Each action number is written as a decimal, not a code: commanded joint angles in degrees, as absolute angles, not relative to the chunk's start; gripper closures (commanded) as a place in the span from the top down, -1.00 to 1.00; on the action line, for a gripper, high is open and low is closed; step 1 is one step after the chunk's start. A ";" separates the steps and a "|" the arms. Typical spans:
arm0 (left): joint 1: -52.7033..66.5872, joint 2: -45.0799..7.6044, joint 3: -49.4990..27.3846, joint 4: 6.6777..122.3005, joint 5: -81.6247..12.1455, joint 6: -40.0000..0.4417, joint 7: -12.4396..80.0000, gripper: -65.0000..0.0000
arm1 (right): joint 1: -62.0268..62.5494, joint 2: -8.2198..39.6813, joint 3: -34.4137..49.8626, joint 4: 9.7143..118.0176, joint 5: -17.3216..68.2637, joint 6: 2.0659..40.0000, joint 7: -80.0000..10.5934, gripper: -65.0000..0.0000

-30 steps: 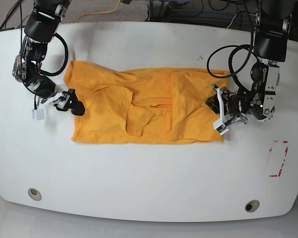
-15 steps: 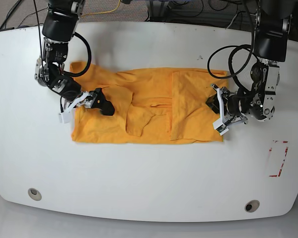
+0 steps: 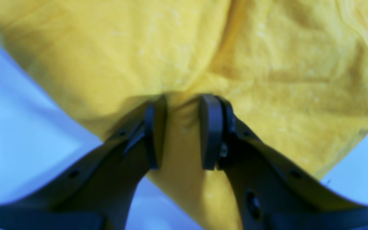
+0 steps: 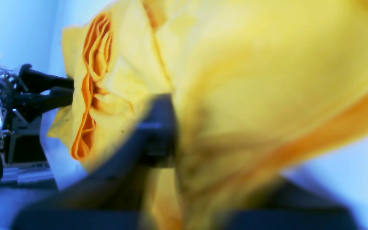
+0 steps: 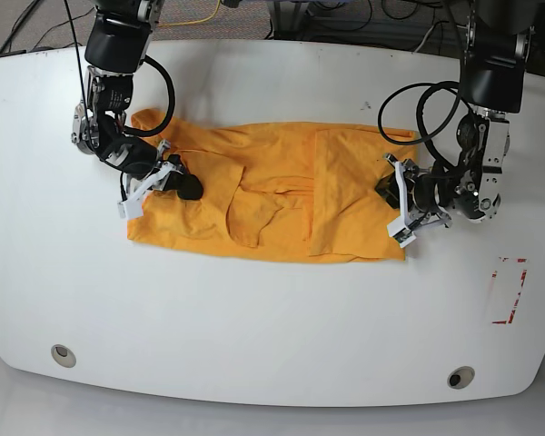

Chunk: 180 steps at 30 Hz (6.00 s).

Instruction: Layout the t-shirt on the table in an organized manner, then fold the t-shirt properly

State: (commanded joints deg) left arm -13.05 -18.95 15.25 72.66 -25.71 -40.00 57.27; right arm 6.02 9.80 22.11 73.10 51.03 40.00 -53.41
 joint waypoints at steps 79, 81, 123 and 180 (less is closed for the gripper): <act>-12.88 -8.40 22.90 72.22 -25.71 -40.00 57.36 -0.48 | 2.15 13.85 -17.27 111.60 -9.10 31.25 -55.87 -0.99; -12.88 -8.48 22.90 72.22 -25.71 -40.00 57.36 -0.48 | 2.15 12.44 -18.68 111.60 -10.51 31.25 -55.60 -0.88; -11.30 -6.90 -0.92 77.49 -27.30 -40.00 58.07 -0.47 | 0.84 6.90 -25.01 112.75 -1.27 25.71 -51.91 0.26; 0.13 -23.25 -34.07 80.57 -52.53 -40.00 60.09 -0.46 | 20.18 -4.00 -23.16 81.71 17.10 25.27 -43.91 0.26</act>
